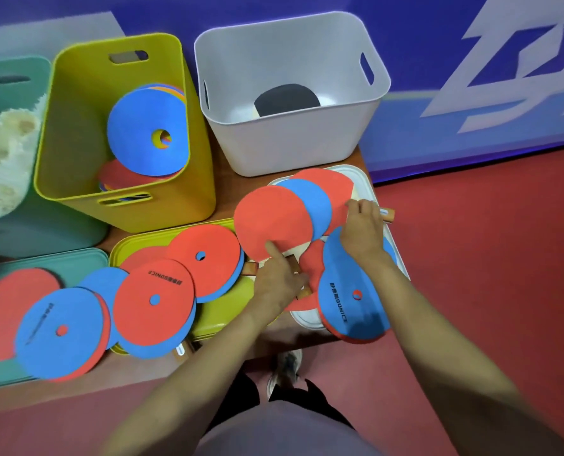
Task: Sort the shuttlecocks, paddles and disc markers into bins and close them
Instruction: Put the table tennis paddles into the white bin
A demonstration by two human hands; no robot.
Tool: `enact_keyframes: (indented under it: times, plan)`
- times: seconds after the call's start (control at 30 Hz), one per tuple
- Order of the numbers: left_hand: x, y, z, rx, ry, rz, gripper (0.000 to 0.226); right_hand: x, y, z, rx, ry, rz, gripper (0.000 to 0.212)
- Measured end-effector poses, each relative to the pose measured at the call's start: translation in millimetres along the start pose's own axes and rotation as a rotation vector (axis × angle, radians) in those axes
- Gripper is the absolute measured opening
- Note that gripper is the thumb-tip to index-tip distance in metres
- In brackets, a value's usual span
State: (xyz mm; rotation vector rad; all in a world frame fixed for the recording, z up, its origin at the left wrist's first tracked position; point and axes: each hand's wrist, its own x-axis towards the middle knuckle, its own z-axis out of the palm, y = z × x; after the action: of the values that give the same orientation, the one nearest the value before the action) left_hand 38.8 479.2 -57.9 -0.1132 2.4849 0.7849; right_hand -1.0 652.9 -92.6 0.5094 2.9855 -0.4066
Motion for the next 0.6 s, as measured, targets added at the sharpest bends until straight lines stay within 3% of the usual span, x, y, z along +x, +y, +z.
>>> enact_keyframes:
  times: [0.1, 0.2, 0.37, 0.5, 0.6]
  plan:
    - [-6.2, 6.1, 8.6, -0.082, 0.016, -0.035, 0.088, 6.1, 3.9, -0.7, -0.146, -0.059, 0.129, 0.049]
    - [-8.5, 10.6, 13.3, -0.09, 0.027, -0.053, 0.096, 7.0, 4.2, 2.8, -0.212, -0.059, 0.112, 0.047]
    - [-12.5, 12.1, 1.8, -0.16, -0.004, -0.112, 0.081, 8.9, 8.8, 2.4, -0.201, -0.033, 0.084, 0.048]
    - [-6.8, 10.4, -18.2, -0.24, -0.019, -0.101, 0.053, 21.3, 15.0, -7.3, -0.136, -0.042, 0.125, 0.034]
    - [-6.5, 11.3, -29.2, -0.329, -0.018, -0.082, 0.052, 24.5, 15.4, -12.0, -0.117, -0.052, 0.138, 0.031]
